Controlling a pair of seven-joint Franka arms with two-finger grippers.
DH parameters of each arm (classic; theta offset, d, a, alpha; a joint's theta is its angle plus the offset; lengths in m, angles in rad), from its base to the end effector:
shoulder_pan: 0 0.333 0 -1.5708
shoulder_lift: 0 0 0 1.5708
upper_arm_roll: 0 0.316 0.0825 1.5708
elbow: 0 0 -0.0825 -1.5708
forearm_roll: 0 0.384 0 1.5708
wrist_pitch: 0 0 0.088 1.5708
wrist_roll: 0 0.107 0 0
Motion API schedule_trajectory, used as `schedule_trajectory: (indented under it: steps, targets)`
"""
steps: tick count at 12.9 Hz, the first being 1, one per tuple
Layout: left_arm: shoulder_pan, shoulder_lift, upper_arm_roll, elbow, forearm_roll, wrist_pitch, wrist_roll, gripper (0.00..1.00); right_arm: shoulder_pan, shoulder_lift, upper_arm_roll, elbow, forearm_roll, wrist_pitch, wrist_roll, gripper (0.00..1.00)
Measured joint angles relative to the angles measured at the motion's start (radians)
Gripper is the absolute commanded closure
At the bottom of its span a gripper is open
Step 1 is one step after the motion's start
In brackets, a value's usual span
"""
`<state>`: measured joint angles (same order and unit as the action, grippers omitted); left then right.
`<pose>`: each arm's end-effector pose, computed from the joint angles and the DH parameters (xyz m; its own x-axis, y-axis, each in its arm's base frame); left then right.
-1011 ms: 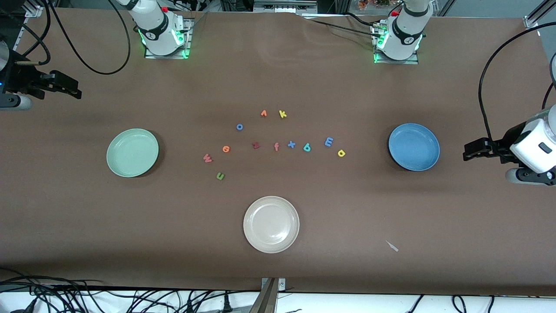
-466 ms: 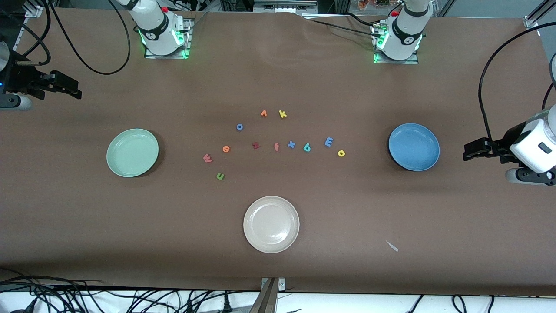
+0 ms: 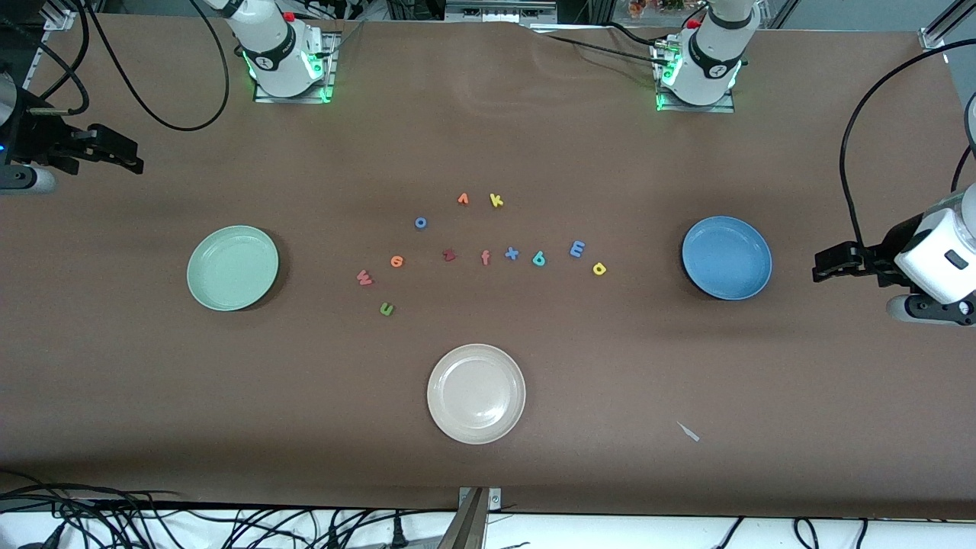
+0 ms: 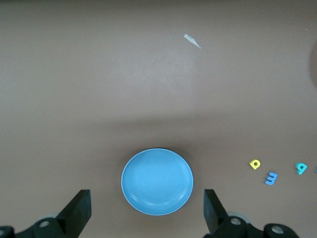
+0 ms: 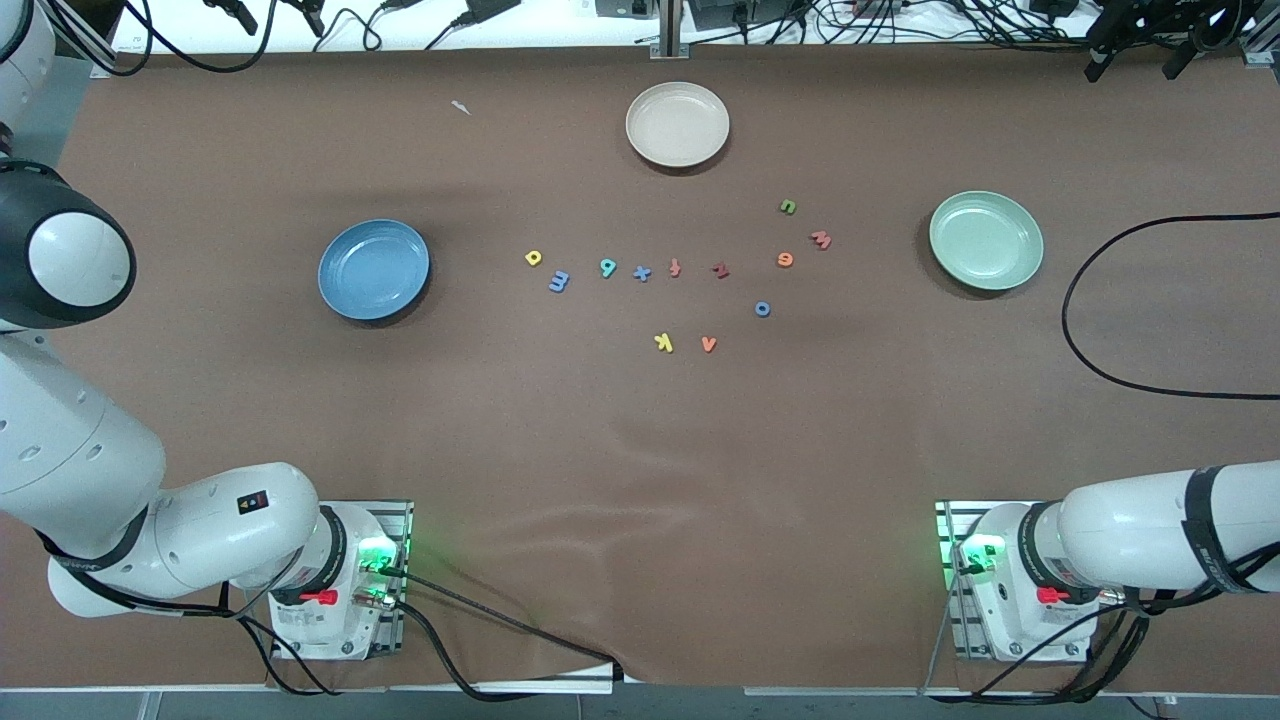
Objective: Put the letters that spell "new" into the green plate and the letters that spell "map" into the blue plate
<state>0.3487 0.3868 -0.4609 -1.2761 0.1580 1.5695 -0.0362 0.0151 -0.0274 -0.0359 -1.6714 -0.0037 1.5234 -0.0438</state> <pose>0.6578 -0.0007 0.5464 0.9969 -0.0552 -0.0560 -0.0548 -0.9985 0.0088 0.5372 -0.0118 0.5885 0.9925 0.0231 -0.1203 0.0230 -0.9997 -0.0026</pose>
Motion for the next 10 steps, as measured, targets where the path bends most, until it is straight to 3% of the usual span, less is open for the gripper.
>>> schedule_trajectory:
  steps: [10]
  targets:
    - [0.0,0.0,0.0,-0.001,0.0,0.0,0.0,0.0,0.0,0.001,0.0,0.0,0.0,-0.027,0.001,0.0]
